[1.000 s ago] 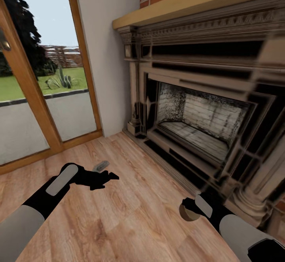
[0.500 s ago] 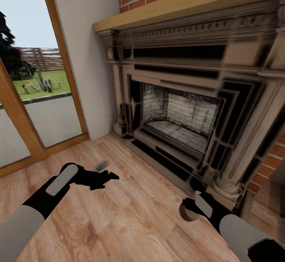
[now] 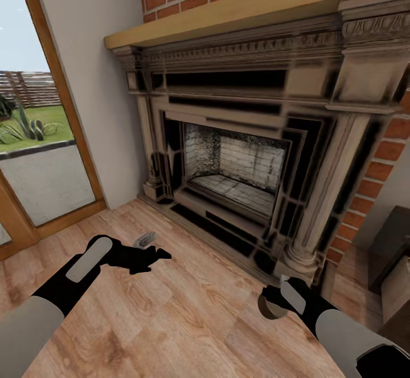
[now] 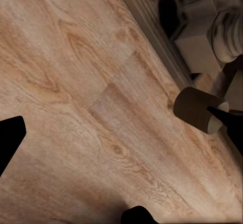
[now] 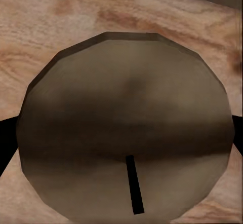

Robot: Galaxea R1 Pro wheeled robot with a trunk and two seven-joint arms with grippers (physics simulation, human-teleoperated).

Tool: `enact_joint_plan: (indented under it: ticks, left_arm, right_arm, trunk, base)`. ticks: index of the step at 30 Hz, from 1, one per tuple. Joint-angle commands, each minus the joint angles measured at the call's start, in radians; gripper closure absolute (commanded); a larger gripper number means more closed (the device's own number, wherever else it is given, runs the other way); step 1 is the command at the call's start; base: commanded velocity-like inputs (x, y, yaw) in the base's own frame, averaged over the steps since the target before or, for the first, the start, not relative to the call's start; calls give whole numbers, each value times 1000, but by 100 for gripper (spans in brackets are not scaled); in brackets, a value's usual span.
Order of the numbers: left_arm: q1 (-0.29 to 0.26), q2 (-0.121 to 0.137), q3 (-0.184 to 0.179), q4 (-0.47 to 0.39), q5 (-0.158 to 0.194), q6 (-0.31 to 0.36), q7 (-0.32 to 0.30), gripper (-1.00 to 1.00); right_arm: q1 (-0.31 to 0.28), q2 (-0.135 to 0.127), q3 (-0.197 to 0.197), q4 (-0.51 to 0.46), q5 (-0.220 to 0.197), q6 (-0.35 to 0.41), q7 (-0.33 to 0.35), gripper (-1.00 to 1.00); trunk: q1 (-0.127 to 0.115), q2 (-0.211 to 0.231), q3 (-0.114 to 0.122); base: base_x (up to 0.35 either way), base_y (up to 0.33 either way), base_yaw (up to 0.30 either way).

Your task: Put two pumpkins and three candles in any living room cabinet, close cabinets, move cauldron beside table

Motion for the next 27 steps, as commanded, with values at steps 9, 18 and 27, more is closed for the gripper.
enact_joint_plan:
  ticks: [9,18,27]
  left_arm:
    - [-1,0,-4,-1,10,-1,10,-100]
    - [-1,0,-4,-1,10,-1,10,-100]
    - [-1,0,-20,-1,10,-1,11,-100]
  right_arm:
    - [-1,-1,8,-2,-11,3,-8,100]
    - [-1,-1,8,-2,-11,3,-8,100]
    - [-1,-1,7,-2,-11,3,-8,100]
  trunk:
    - [0,0,8]
    - [0,0,16]
    - [0,0,25]
  base:
    - [-39,-92,-248]
    - [-147,-241,-248]
    - [-182,-250,-248]
